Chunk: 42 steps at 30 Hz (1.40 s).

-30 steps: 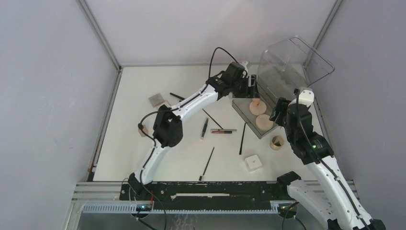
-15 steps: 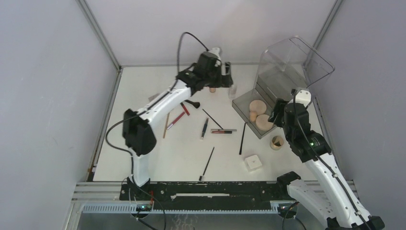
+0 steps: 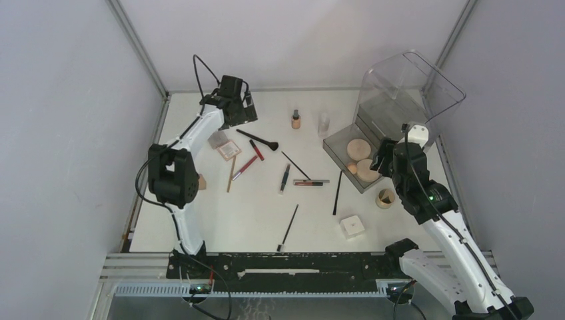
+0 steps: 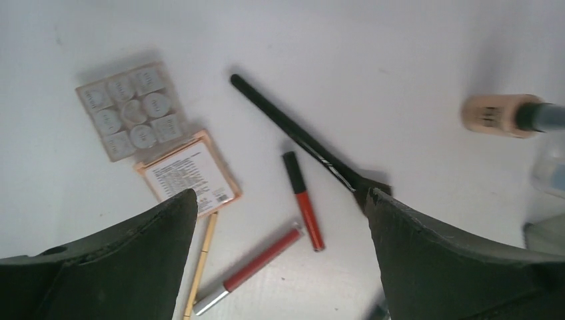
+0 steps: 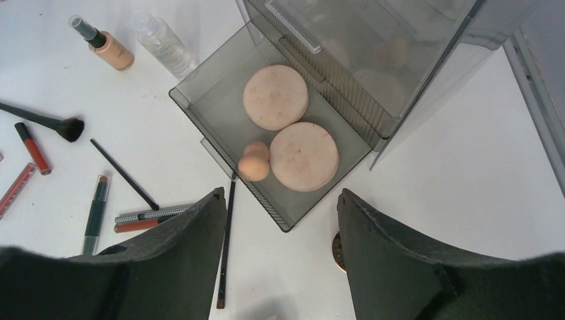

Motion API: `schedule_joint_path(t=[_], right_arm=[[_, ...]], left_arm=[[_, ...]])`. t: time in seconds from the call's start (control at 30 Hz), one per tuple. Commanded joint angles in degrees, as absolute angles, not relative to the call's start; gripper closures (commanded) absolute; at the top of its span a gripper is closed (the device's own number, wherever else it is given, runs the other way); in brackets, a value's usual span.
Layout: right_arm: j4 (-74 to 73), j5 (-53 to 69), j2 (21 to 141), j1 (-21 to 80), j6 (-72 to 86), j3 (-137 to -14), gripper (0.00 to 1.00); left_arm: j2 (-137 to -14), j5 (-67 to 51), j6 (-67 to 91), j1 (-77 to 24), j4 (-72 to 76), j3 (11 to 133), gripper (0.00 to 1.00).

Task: Organize the makeup
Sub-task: Pick up the makeup from the center of the board.

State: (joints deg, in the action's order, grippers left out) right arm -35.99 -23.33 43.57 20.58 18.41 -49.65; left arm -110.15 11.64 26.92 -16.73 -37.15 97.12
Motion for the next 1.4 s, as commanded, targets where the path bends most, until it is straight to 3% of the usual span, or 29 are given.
schedule_joint_path(t=[0.0,0.27,0.67,0.77,0.83,0.93,1.37], right_arm=[[-33.47,-22.85,43.50,20.30,19.45,-49.75,0.31],[-32.56,-21.87,44.35,20.30,19.85,-49.75,0.31],[-31.86,-20.99,45.21,20.87,20.15,-49.75,0.31],[-31.91,-20.96,45.25,21.00,20.23,-49.75,0.30],[-31.61,-20.87,45.35,21.03,20.00,-49.76,0.30],[-31.54,-20.82,45.25,21.08,20.03,-49.75,0.30],[-31.10,-20.71,45.78,21.17,20.15,-49.45,0.30]], left_arm=[[-112.40,15.99,27.29,-13.50,-39.56,97.07,0.00],[-116.72,23.40,32.90,-9.06,-43.52,97.26,0.03],[-125.61,14.16,33.33,-3.05,-45.84,106.81,0.00],[-129.25,13.49,33.32,-2.50,-48.72,111.37,0.11],[-131.15,13.96,33.35,-2.44,-51.38,114.89,0.03],[-132.52,14.43,33.20,-2.26,-53.34,117.30,0.00],[-134.39,6.53,38.22,0.37,-58.64,119.97,0.00]])
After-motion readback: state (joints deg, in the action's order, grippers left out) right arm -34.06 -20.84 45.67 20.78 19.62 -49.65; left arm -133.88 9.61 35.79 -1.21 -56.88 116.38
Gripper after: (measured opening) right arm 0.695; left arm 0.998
